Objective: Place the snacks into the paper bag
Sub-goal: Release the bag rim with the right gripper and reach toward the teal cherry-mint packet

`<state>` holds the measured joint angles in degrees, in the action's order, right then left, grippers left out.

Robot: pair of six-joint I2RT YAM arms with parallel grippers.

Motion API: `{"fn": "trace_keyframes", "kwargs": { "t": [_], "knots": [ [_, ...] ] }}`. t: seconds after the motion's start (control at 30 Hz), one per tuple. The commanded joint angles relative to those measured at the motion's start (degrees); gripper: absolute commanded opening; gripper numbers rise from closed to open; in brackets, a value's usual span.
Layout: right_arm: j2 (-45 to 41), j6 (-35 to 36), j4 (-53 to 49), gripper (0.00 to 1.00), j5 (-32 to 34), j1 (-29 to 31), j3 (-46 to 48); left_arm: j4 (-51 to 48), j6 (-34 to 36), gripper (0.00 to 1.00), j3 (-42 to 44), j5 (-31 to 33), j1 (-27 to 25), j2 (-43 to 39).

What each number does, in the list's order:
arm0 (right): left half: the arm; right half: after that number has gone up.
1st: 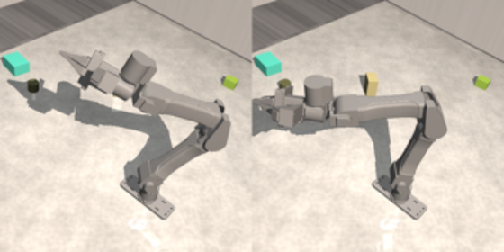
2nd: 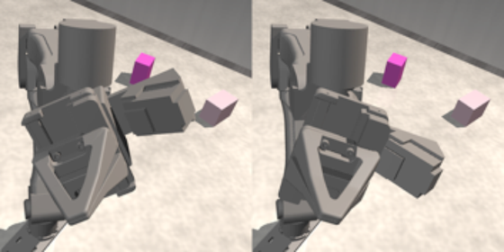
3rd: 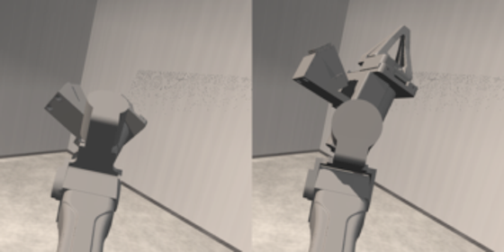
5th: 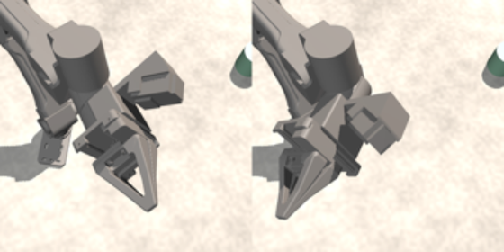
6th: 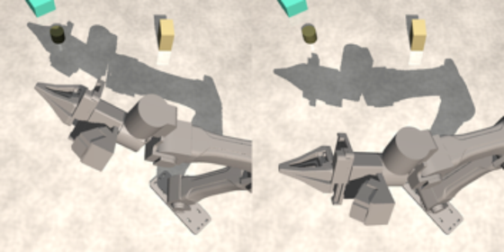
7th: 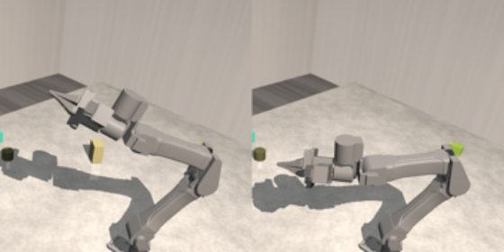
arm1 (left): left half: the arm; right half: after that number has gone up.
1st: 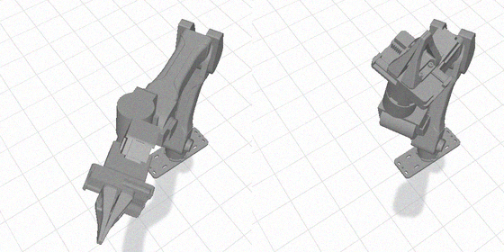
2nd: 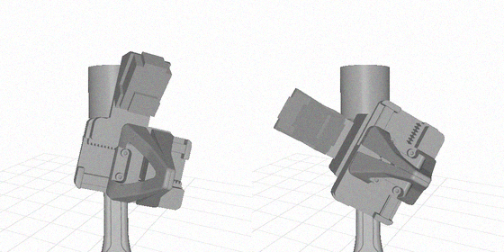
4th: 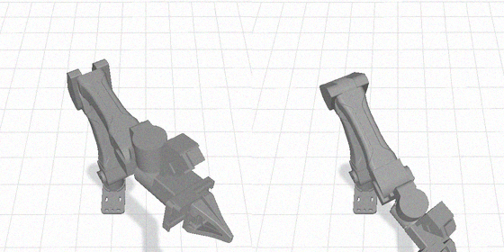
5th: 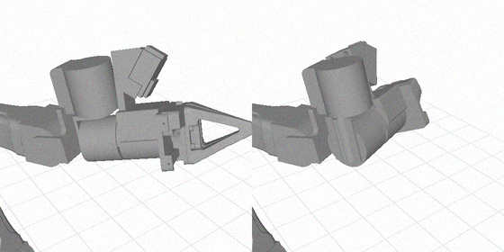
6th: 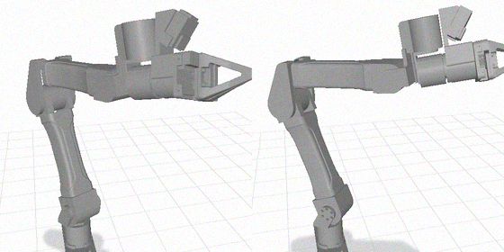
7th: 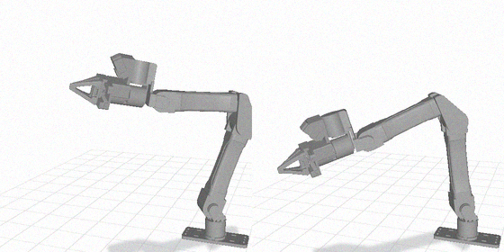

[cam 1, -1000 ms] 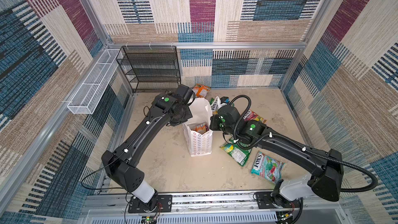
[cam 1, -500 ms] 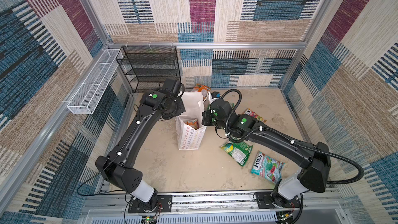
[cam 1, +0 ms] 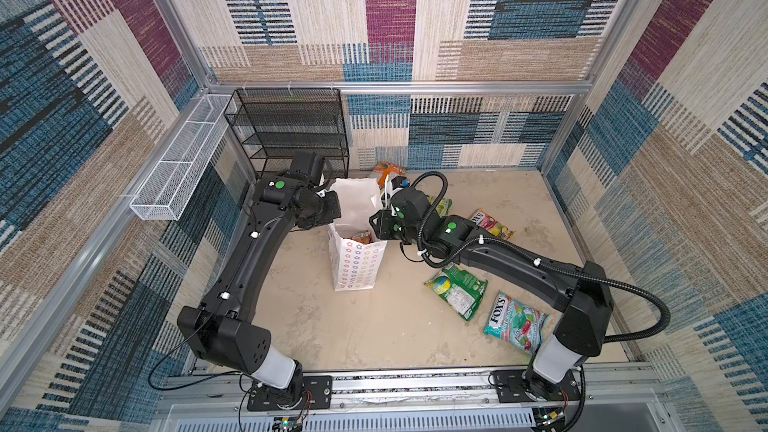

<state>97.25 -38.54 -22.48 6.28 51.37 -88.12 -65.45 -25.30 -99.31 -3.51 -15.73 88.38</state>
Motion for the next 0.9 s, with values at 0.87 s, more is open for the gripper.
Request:
{"fn": "trace_keyframes", "kwargs": {
  "t": [0.87],
  "knots": [
    [-21.9,0.6,-12.8,1.0,5.2,-16.2,5.4,9.4,5.5,0.0,8.1,-5.0,0.7,-3.7]
  ]
}}
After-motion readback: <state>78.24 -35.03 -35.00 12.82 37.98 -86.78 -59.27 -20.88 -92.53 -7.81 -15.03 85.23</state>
